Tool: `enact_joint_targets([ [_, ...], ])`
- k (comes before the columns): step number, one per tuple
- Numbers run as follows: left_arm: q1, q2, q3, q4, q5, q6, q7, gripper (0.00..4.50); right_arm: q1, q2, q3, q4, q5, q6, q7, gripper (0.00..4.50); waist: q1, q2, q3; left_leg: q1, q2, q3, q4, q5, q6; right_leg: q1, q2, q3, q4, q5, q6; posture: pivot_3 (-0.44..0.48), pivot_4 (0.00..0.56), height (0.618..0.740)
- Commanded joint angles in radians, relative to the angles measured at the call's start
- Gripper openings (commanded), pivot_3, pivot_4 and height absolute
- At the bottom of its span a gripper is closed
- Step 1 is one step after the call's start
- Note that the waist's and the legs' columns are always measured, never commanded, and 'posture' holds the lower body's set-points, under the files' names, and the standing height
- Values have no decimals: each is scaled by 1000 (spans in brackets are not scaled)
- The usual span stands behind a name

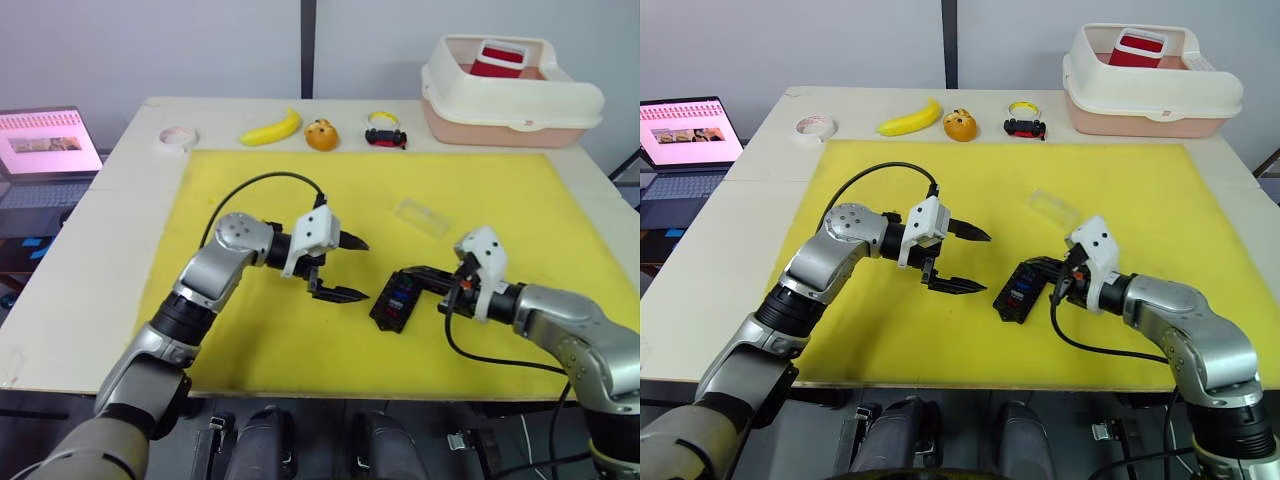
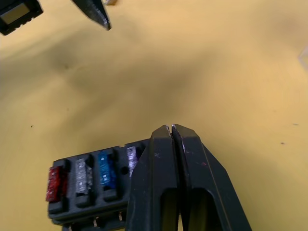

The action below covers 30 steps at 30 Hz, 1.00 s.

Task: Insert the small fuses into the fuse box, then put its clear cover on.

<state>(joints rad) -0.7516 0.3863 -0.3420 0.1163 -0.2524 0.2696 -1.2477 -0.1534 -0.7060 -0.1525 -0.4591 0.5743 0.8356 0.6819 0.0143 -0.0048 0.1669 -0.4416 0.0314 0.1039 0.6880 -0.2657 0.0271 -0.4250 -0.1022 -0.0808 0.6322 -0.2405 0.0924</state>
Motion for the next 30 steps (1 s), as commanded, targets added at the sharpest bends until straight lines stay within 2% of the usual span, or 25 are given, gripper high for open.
enact_joint_targets([
  [1,-26,-5,17,-15,-4,-14,-5,4500,8,6,3,-40,16,1,-8,65,0,0,0,0,0,0,0,0,0,0,0,0,0,0,0,0,150,740],
  [22,-37,-9,21,-7,-2,-14,-7,4500,91,-27,73,-12,-92,-123,-2,65,1,-1,-1,1,0,0,0,-1,2,1,0,0,0,0,0,0,150,740],
  [27,-31,-8,25,-15,-8,-3,-3,4500,83,-22,65,-25,-80,-122,-5,65,0,-1,-1,1,0,0,0,-1,2,1,0,0,0,0,0,0,150,740],
  [30,-4,5,47,-42,-26,26,12,4500,54,-18,16,-65,-30,-96,-15,65,0,-1,-1,1,0,0,0,-1,2,1,0,0,0,0,0,0,150,740],
])
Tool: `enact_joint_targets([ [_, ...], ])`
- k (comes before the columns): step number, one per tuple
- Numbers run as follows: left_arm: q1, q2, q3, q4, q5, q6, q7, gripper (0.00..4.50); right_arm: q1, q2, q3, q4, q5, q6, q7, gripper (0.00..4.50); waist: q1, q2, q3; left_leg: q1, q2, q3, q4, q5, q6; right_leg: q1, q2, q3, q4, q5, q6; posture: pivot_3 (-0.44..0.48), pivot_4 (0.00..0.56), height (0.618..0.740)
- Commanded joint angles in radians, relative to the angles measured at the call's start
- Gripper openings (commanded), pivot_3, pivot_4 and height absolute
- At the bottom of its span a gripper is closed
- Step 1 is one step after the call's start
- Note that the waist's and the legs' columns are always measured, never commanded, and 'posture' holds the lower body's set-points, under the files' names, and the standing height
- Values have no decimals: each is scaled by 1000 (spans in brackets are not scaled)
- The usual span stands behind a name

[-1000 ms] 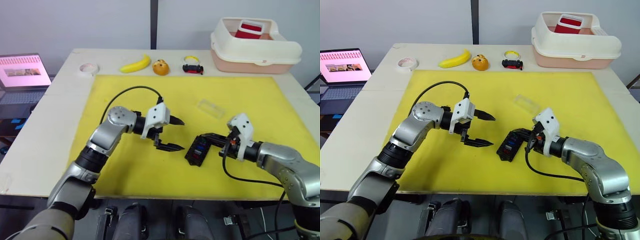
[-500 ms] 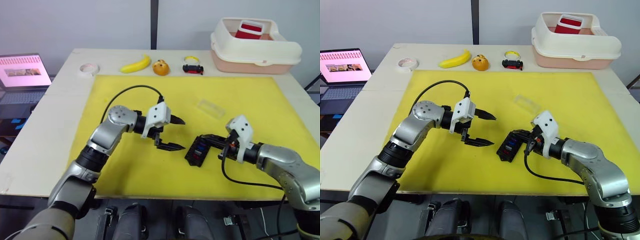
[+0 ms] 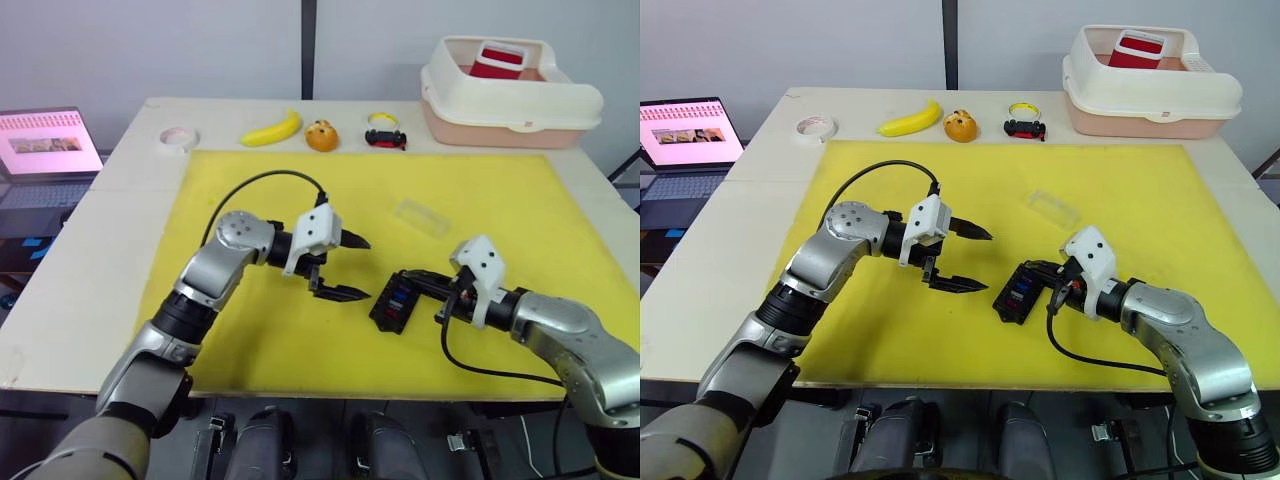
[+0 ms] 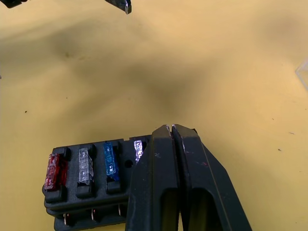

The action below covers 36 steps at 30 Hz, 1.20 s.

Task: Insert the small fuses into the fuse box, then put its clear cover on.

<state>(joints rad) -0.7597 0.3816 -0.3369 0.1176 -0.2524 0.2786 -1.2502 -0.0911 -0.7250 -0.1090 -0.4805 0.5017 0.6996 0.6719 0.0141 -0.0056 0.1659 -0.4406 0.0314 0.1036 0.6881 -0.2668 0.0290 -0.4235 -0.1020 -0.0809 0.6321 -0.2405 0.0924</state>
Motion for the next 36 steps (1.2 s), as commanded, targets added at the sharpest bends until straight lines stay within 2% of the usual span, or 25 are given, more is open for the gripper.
enact_joint_targets([
  [1,13,15,49,-54,-31,25,19,4500,-14,-1,-42,-56,57,50,-8,65,0,0,0,0,0,0,0,0,0,0,0,0,0,0,0,0,150,740],
  [3,41,28,77,-85,-50,56,42,4500,-27,-10,-88,-84,94,75,-13,65,-1,0,0,0,0,0,0,0,0,0,0,0,0,0,0,0,150,740],
  [7,151,91,223,-194,-144,205,131,4500,-62,-82,-289,-88,249,207,-8,65,-2,1,1,0,2,0,0,0,0,-1,0,1,0,0,0,0,150,740],
  [8,182,107,263,-213,-160,228,160,4500,-51,-111,-328,-71,255,216,8,313,-1,1,1,0,2,-1,0,0,0,-1,0,1,0,0,0,0,150,740],
  [10,241,142,340,-240,-196,283,206,4500,-23,-168,-384,-19,230,208,35,912,1,1,0,0,2,-1,0,-1,2,0,0,0,0,0,0,0,150,740],
  [17,461,301,571,-272,-266,393,276,4500,72,-301,-495,209,93,77,130,4447,-2,1,0,1,2,-1,0,-1,2,0,-1,0,0,0,0,0,150,740],
  [21,580,378,737,-236,-323,481,310,4500,92,-328,-525,315,40,21,153,4447,-3,1,0,1,2,0,-1,-1,2,0,-1,0,0,0,0,0,150,740],
  [26,604,390,777,-259,-383,581,365,4500,38,-305,-488,288,69,43,141,4447,1,1,0,1,2,0,-1,-1,2,1,-1,0,0,0,0,0,150,740],
  [31,440,343,744,-182,-502,791,436,4500,-71,-237,-376,131,188,146,105,4447,0,1,0,1,2,-1,-1,2,-3,1,-1,0,1,0,0,0,150,740],
  [34,278,306,725,-34,-536,924,480,4500,-161,-190,-310,47,292,223,81,4447,-1,0,0,1,1,-1,-1,2,-4,1,-1,0,2,0,0,0,150,740],
  [36,216,298,709,31,-538,963,488,4500,-196,-173,-286,26,328,255,65,4447,-1,0,0,1,1,-1,-1,2,-4,1,-1,0,2,0,0,0,150,740],
])
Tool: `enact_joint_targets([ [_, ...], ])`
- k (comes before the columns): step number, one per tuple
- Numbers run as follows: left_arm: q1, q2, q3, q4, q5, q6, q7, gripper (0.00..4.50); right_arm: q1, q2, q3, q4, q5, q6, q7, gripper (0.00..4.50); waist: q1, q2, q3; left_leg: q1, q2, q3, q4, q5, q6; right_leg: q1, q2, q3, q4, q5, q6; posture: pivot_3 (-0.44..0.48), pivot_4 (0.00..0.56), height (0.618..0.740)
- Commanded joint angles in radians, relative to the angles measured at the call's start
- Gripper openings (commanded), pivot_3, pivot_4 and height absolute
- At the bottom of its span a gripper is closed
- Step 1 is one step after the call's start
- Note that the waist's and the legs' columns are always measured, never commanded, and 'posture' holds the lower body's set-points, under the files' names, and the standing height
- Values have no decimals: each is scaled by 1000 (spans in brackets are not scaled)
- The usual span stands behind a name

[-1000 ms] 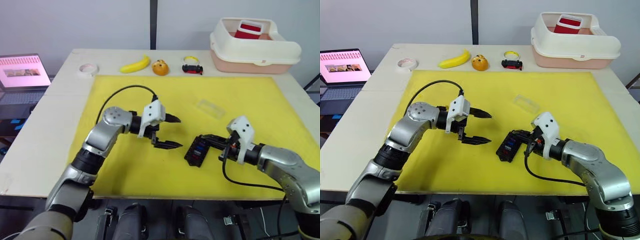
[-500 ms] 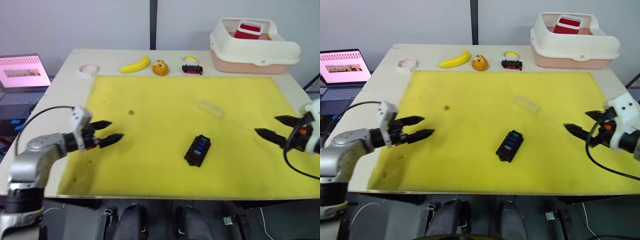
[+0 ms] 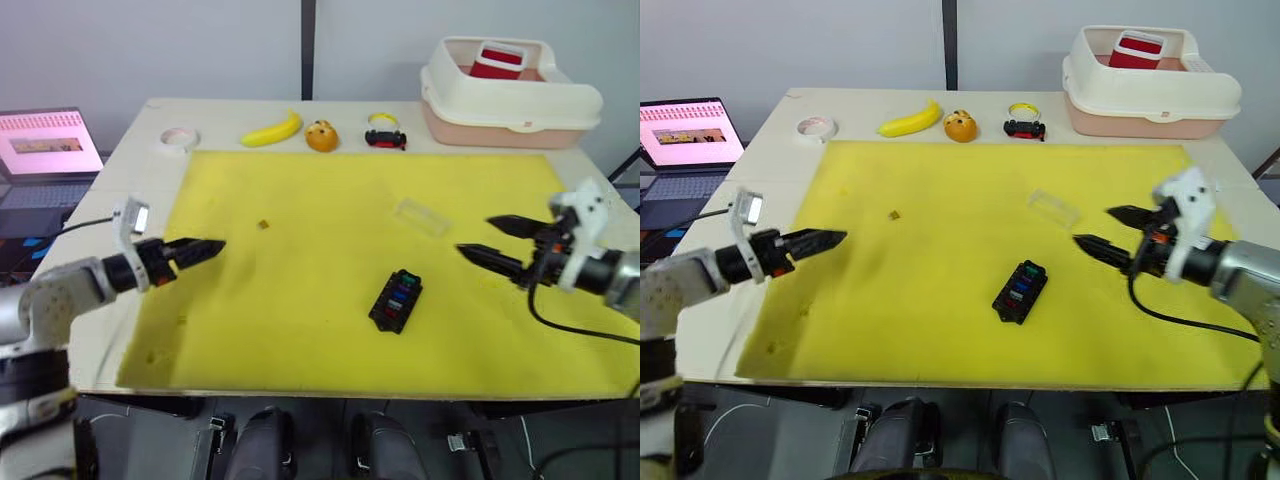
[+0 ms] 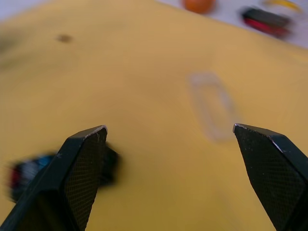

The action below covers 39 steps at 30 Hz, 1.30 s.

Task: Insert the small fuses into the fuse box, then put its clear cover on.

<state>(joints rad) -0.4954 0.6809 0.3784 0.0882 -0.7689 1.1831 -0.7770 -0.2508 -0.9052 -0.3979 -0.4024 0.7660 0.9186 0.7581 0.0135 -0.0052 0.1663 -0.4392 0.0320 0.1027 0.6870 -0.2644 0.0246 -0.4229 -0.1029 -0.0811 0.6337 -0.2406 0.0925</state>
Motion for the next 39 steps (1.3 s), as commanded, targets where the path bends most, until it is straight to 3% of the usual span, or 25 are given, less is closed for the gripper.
enact_joint_targets([
  [1,-83,-5,-22,97,-18,77,17,4500,-54,19,19,-67,83,50,-30,4447,-1,0,0,0,0,0,0,0,0,0,0,0,-1,0,0,0,150,740],
  [8,-372,-62,-63,544,48,134,51,4500,-154,140,150,-142,142,89,-141,4447,0,-2,0,0,-1,1,0,0,-1,0,1,0,-1,0,0,0,150,740],
  [14,-495,-97,-77,759,111,102,63,4500,-164,186,201,-154,142,81,-180,4447,-1,-2,0,-1,-1,2,0,0,-1,-1,1,0,-1,0,0,0,150,740],
  [26,-591,-171,-18,995,167,-19,67,4500,-149,209,238,-150,122,58,-211,4447,2,-2,0,-1,-1,1,0,0,-1,-1,0,0,0,0,0,0,150,740],
  [39,-603,-250,25,1075,206,-120,79,4500,-138,206,237,-152,116,60,-247,4447,28,-2,0,-1,-2,1,1,0,0,0,0,0,0,0,0,0,150,740],
])
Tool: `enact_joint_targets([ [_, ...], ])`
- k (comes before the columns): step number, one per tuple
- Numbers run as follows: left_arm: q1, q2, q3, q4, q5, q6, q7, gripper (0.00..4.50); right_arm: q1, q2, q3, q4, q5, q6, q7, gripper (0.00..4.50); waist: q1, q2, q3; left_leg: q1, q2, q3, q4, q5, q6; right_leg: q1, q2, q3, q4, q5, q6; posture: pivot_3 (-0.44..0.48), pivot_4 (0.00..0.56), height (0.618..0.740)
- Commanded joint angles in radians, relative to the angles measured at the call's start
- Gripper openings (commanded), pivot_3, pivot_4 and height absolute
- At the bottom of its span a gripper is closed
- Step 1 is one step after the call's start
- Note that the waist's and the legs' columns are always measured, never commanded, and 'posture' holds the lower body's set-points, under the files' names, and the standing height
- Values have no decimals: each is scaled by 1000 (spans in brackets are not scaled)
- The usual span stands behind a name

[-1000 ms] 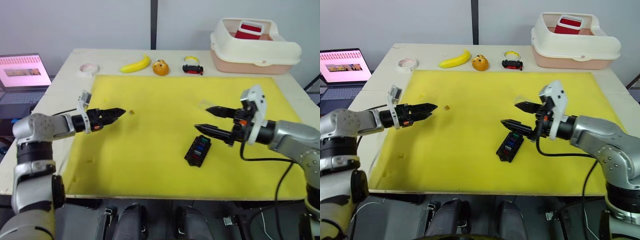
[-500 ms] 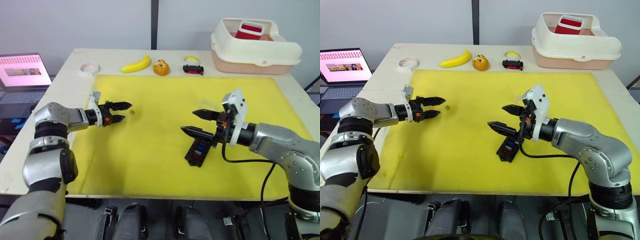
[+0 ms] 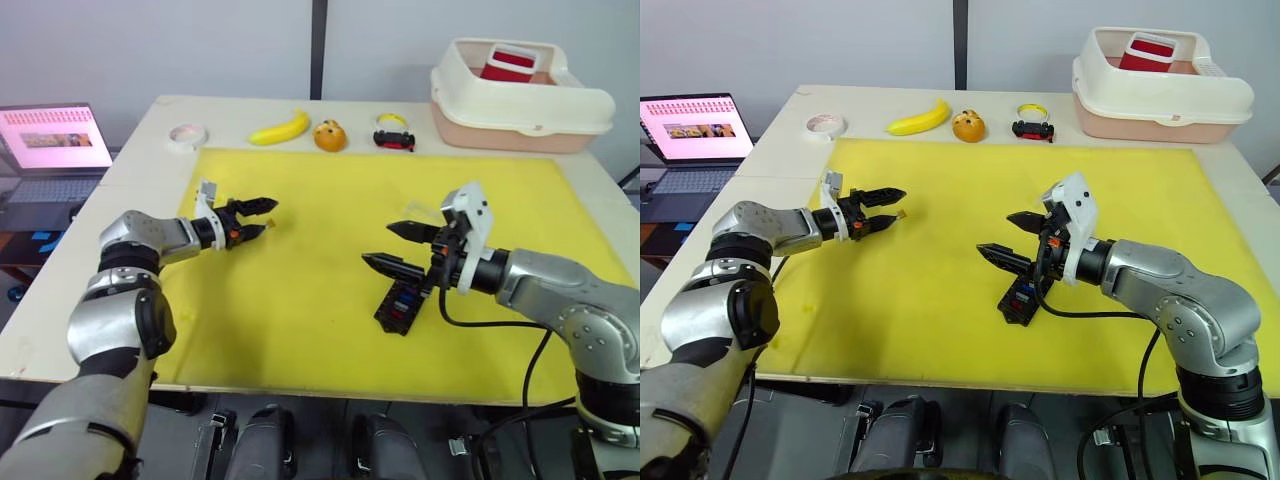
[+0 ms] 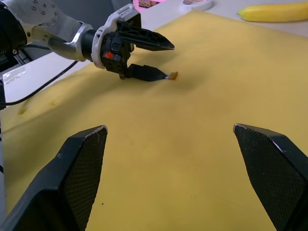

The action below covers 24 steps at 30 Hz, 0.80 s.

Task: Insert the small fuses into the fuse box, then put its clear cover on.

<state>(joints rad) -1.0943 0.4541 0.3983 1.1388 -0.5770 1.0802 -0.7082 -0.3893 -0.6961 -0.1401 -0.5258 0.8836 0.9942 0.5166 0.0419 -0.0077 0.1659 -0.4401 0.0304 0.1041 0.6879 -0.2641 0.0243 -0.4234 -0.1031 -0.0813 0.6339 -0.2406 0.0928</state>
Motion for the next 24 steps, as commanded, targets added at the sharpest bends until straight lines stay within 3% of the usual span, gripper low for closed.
enact_joint_targets([
  [1,-2,-27,7,30,19,-24,16,4251,4,-4,-22,-30,-2,-15,-9,4482,0,0,0,0,0,0,0,0,0,0,0,0,0,0,0,0,150,740],
  [3,5,-34,3,36,28,-26,16,3643,11,-5,-24,-34,-3,-15,-14,4500,-1,0,0,0,0,0,1,0,0,0,0,0,0,0,0,0,150,740],
  [15,10,-70,23,47,42,-57,17,3643,21,-18,-34,-38,-7,-19,-20,4500,0,0,0,0,0,-1,2,-1,2,1,0,0,1,0,0,0,150,740],
  [19,20,-71,14,46,55,-56,6,2373,22,-22,-35,-38,-7,-19,-20,4500,-1,0,0,0,0,-1,2,-3,5,1,0,-1,1,0,0,0,150,740],
  [24,27,-67,16,46,60,-57,8,2373,26,-28,-36,-39,-10,-19,-17,4500,-1,0,0,0,0,0,2,-3,5,1,0,-1,0,0,0,0,150,740],
])
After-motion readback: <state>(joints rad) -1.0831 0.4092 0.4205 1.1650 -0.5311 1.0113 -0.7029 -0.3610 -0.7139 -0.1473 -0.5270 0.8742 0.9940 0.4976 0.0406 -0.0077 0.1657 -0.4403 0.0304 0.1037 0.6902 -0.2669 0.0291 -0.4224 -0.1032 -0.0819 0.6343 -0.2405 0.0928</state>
